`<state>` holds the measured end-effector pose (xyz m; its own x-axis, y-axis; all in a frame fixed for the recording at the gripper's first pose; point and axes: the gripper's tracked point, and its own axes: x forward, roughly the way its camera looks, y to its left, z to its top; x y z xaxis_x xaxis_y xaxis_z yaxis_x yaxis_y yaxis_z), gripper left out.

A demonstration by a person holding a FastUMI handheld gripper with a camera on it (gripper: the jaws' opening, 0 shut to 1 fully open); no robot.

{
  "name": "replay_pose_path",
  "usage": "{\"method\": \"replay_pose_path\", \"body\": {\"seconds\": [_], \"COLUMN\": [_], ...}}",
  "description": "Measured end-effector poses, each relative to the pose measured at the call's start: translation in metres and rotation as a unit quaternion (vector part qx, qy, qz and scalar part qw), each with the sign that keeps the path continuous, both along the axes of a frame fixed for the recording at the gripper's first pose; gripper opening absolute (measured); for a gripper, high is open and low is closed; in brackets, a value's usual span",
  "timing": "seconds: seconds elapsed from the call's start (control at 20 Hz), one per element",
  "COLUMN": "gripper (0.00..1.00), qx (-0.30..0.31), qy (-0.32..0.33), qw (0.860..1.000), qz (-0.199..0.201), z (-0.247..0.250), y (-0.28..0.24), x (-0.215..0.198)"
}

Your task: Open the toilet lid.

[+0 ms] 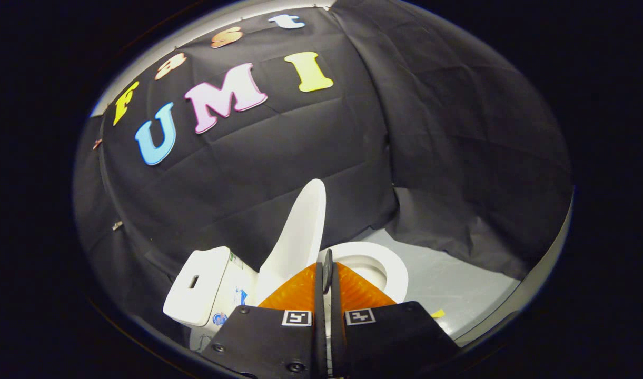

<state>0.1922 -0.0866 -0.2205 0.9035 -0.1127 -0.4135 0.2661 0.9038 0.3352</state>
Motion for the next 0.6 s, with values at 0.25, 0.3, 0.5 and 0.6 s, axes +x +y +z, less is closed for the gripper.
{"method": "replay_pose_path", "body": {"seconds": [0.25, 0.3, 0.5, 0.6], "gripper": [0.09, 0.09, 0.1, 0.1], "qx": [-0.052, -0.06, -0.089, -0.095], "qy": [-0.027, -0.033, -0.056, -0.067], "qw": [0.998, 0.997, 0.992, 0.99], "qz": [0.03, 0.036, 0.066, 0.08], "z": [0.036, 0.043, 0.067, 0.076], "y": [0.048, 0.058, 0.103, 0.124], "x": [0.0, 0.0, -0.001, -0.001]}}
